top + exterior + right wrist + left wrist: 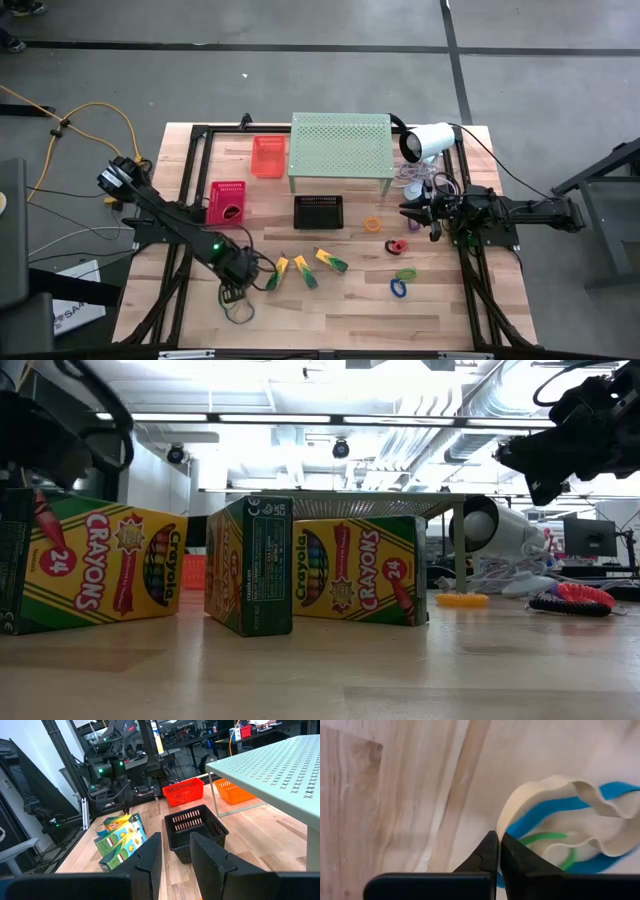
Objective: Pick & Place Office Desk Supplies
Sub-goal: Put the white rubber band into the orange bin on the shelf
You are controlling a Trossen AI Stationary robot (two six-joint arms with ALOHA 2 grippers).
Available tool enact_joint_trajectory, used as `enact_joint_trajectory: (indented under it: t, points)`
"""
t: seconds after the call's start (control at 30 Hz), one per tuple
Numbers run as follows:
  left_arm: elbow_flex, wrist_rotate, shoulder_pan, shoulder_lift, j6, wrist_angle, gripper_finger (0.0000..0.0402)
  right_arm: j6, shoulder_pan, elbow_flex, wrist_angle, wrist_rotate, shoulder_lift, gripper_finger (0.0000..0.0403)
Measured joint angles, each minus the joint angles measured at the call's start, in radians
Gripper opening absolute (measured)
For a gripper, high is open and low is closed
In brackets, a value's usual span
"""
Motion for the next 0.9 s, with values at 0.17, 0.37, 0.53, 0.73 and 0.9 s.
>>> enact_joint_trajectory:
  t: [0.17, 0.37, 0.53, 0.73, 0.9]
  points:
    - [0.000, 0.008, -0.014, -0.063, 0.038, 0.032, 0.0001, 0.000, 0.000, 0.000, 0.000, 0.000, 0.000, 0.0090]
    - [0.000, 0.032, -0.066, -0.144, 0.097, 0.080, 0.0001, 0.000, 0.000, 0.000, 0.000, 0.000, 0.000, 0.0090]
    - [0.000, 0.005, -0.110, -0.233, 0.149, 0.103, 0.0001, 0.000, 0.000, 0.000, 0.000, 0.000, 0.000, 0.0090]
    - [0.000, -0.091, -0.136, -0.359, 0.176, 0.110, 0.0001, 0.000, 0.000, 0.000, 0.000, 0.000, 0.000, 0.0090]
    - [0.000, -0.164, -0.135, -0.451, 0.177, 0.111, 0.0001, 0.000, 0.000, 0.000, 0.000, 0.000, 0.000, 0.0090]
